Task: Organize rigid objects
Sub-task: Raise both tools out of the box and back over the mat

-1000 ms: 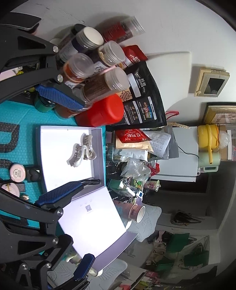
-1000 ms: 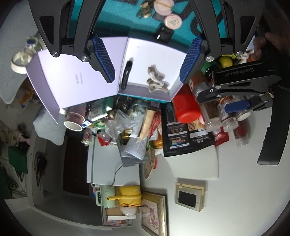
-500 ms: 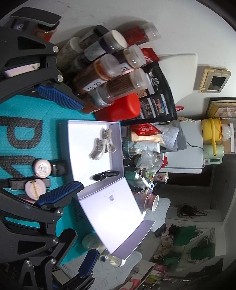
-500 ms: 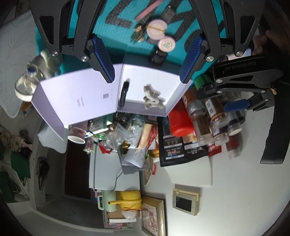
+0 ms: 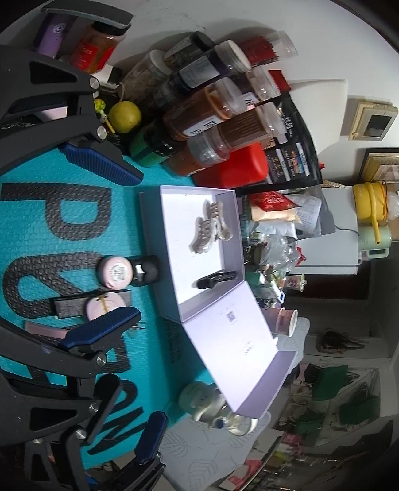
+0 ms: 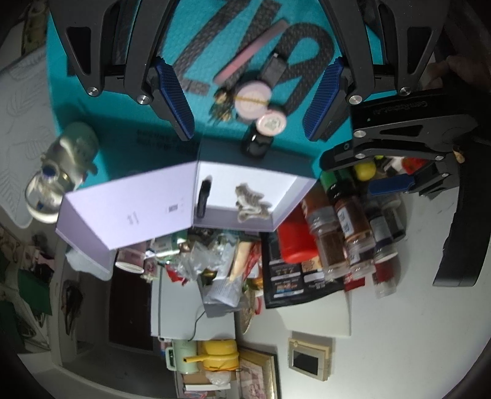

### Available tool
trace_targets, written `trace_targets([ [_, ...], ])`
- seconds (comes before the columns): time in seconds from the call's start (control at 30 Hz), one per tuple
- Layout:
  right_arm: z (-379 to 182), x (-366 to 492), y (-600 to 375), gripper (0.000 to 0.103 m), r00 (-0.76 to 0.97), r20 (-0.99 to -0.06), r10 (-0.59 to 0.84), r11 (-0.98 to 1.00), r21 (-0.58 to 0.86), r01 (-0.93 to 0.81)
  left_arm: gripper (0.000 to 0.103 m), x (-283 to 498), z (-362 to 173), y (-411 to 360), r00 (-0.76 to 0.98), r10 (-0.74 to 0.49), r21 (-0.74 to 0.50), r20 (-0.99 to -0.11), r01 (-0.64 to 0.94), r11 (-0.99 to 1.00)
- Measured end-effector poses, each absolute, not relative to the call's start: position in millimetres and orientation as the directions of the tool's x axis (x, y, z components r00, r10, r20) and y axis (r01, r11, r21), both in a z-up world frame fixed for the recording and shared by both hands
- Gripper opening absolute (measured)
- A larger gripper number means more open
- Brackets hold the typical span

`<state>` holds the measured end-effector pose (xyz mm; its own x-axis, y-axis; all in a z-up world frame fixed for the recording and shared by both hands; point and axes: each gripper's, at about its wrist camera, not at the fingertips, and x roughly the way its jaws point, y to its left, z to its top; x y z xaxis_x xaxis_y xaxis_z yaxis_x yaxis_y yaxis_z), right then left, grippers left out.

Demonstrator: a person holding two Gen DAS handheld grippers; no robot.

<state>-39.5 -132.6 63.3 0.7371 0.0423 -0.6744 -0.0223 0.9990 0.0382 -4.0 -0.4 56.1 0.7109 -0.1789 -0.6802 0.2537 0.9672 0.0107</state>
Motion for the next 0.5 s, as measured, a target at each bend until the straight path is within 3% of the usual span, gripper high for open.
trace_targets([
  [0.5,20.0,-55.7,-137.4,0.075,0.715,-0.697,0.052,0.997,0.079,0.004,0.081,-8.7,13.1,0.3,0.629,-0.206,-0.033,-0.749,0.276,0.961],
])
